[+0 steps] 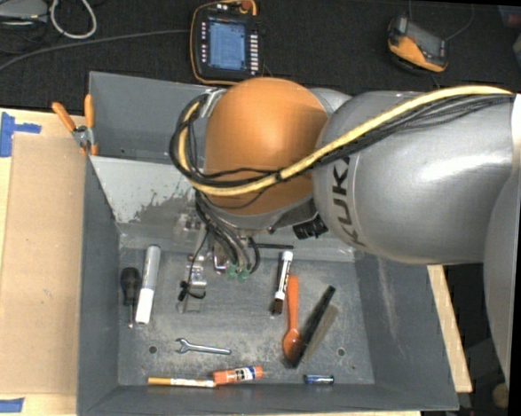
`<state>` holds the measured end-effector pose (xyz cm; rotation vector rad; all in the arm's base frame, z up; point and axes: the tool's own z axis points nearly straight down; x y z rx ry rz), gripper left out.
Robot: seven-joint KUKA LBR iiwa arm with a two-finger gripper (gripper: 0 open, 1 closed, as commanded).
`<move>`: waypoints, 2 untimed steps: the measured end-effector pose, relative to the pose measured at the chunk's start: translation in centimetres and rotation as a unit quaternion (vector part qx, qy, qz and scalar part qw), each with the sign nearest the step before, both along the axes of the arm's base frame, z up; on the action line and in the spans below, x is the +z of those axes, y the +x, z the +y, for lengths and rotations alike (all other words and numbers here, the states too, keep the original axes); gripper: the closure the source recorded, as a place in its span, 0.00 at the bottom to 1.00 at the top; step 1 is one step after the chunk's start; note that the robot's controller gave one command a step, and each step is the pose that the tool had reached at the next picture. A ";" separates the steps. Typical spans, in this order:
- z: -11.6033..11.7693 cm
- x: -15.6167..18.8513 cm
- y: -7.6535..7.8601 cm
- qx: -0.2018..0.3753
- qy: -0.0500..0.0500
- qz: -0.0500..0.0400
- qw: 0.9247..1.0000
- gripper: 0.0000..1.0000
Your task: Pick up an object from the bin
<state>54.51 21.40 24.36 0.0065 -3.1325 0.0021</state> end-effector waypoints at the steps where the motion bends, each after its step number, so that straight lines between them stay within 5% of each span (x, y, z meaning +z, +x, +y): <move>1: -0.2 0.5 0.2 -0.003 0.001 -0.004 1.000 0.00; 2: -5.3 -13.3 -3.5 0.057 0.001 -0.003 0.998 0.00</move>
Offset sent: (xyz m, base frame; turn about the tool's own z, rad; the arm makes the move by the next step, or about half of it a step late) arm -0.0455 -0.0684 -0.1736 -0.1462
